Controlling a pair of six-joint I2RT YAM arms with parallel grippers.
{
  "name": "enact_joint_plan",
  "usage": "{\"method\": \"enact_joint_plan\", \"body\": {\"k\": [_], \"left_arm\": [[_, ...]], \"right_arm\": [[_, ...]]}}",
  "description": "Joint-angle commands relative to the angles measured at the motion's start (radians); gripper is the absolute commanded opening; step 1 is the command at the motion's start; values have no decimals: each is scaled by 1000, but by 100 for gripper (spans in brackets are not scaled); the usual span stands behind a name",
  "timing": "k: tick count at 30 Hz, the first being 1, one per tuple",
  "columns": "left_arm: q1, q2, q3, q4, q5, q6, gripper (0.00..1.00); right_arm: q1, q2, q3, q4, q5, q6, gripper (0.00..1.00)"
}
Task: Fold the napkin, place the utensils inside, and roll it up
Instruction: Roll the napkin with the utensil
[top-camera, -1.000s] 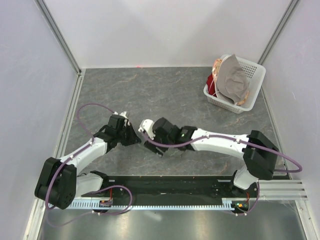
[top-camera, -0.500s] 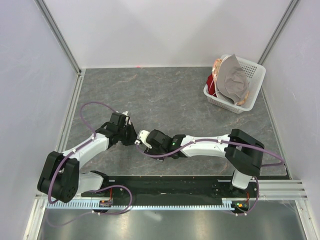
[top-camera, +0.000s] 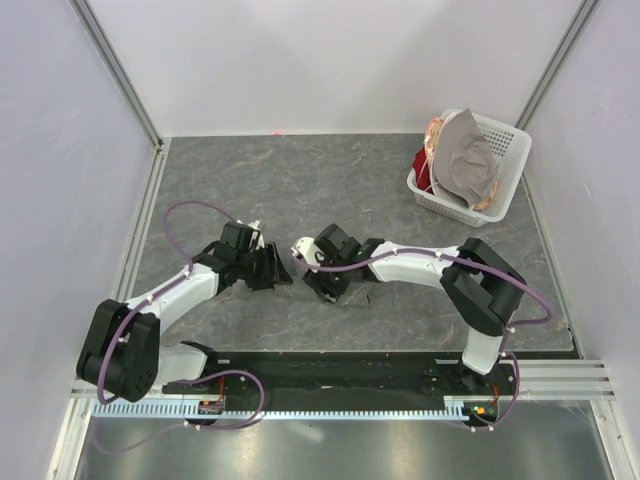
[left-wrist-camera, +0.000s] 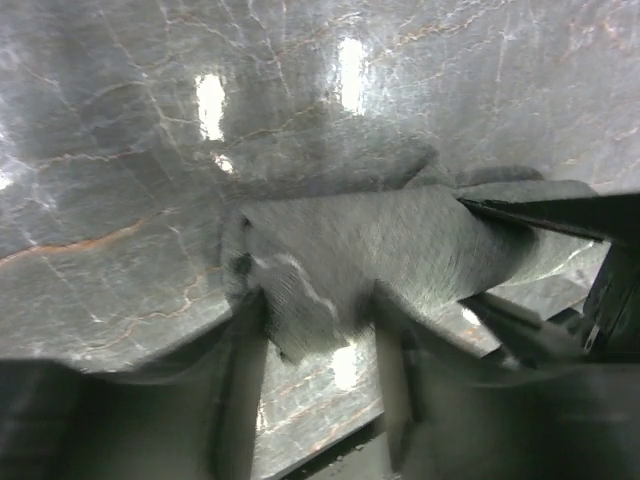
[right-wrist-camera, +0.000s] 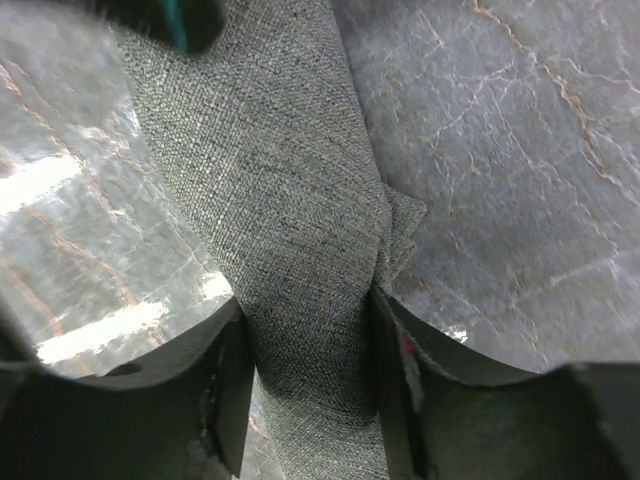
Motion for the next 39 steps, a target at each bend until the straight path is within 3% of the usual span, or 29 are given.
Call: {"method": "enact_joint_plan", "body": {"k": [1,4,12,20,27,33,36,39], "left_arm": [[2,-34,24,11,-16,24,62],[1,-80,18,-21,-91,24,68],[1,-209,-46,-11,-134,9,67],[-1,-225,-86,4,-122,-6,59],[1,-188,-123,119,-91,-6,56],[-1,-169,-169,211,-71,-6,46],[1,-173,-181,235,-62,-8,36],[-1,-171,-175,230,-63,-9,17]], "right_arm": [[-63,83,42,-101,-282,22,51],[-99,122,62,-139,-392,38,50],[-205,266,180,-236,-685,75,50],[-287,381,246,-270,-805,118,49],[-300,428,275,-302,-851,98,49],[-309,455,292,-308,-862,106,49],[-314,452,304,-310,-853,114,50],[-315,412,315,-313,-813,128,57]]}}
